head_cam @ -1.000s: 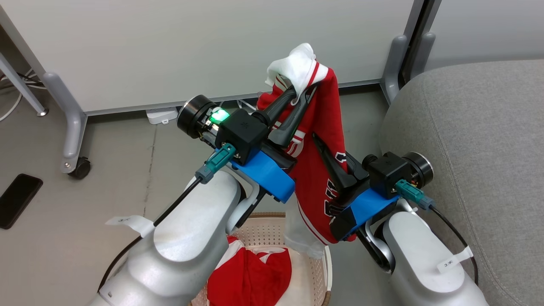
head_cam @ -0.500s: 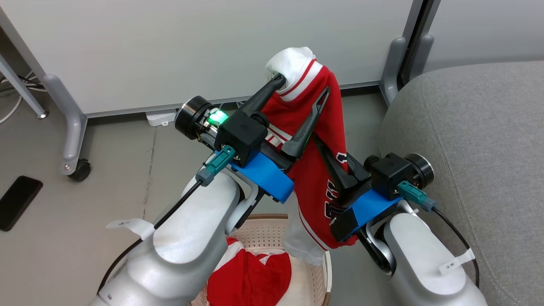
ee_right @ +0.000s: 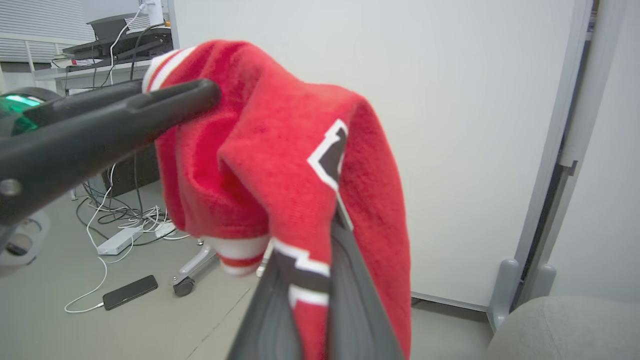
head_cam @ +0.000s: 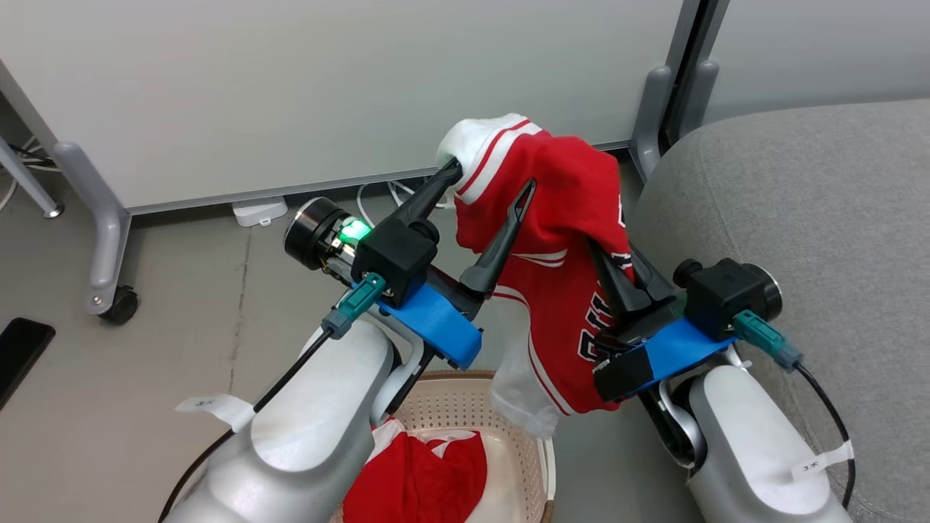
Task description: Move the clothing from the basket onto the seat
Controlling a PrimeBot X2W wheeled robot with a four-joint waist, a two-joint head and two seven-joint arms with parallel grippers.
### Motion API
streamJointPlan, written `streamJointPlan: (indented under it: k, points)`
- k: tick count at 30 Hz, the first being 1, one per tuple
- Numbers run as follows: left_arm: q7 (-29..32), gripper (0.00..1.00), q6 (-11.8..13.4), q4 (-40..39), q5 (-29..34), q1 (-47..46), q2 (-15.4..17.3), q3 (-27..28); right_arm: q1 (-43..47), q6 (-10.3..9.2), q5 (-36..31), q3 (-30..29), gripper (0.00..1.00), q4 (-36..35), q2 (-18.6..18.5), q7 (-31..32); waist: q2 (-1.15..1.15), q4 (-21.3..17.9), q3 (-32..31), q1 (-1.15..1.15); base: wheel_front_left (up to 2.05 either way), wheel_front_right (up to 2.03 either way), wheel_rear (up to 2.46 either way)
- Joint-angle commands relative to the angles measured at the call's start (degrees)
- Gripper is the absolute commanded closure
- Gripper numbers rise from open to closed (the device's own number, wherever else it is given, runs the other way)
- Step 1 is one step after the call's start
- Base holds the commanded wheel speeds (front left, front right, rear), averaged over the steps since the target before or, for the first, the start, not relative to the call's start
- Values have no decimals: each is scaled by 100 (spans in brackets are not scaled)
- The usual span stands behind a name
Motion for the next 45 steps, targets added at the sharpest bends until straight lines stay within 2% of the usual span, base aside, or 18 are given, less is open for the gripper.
streamJointPlan:
  k: [1, 16, 35, 45]
  points:
    - [-25, 0, 20, 12, 11, 78, 42, 7, 85, 3, -27, -91, 100, -91, -17, -23, 0, -57, 6, 0, 0, 0, 0]
    - [-21, 0, 79, -35, 5, 490, 224, 46, 615, 3, -82, -935, 100, -703, -13, -23, 0, -683, 149, 0, 0, 0, 0]
    - [-21, 0, 21, -86, 146, 461, 156, -102, 1315, 3, -32, -1371, 100, -1148, -12, -23, 0, -1752, 383, 0, 0, 0, 0]
    - [-21, 0, -29, -24, 191, 295, 70, -189, 1534, 3, 55, -1490, 100, -1282, -12, -23, 0, -2076, 514, 0, 0, 0, 0]
